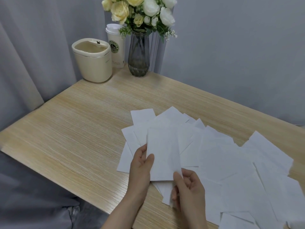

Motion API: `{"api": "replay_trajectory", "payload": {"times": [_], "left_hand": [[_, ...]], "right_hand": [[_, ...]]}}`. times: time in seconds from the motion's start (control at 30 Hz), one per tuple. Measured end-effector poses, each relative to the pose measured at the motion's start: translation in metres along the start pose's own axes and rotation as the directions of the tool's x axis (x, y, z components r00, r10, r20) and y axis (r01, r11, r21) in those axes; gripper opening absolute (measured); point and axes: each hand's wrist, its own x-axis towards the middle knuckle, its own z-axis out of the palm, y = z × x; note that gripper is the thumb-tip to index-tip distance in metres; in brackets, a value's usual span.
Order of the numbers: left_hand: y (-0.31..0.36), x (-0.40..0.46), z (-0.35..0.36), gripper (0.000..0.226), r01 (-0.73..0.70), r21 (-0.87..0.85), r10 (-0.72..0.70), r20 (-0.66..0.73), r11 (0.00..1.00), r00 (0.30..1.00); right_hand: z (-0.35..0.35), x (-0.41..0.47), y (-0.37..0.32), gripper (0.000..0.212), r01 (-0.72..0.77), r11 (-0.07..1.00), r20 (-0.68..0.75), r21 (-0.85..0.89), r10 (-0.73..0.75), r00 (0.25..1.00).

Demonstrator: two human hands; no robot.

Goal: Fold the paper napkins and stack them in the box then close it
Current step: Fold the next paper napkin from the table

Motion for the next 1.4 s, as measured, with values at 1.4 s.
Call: {"api": "replay_trajectory", "payload": {"times": [1.4], "left_hand": [[0.005, -0.038, 0.066, 0.026, -0.067, 0.09, 0.053, 0.148, 0.994, 0.988]], "right_hand": [[-0.056, 0.009, -0.018, 0.06, 0.244, 0.968, 0.021, -0.054, -0.244, 0.97]]}}
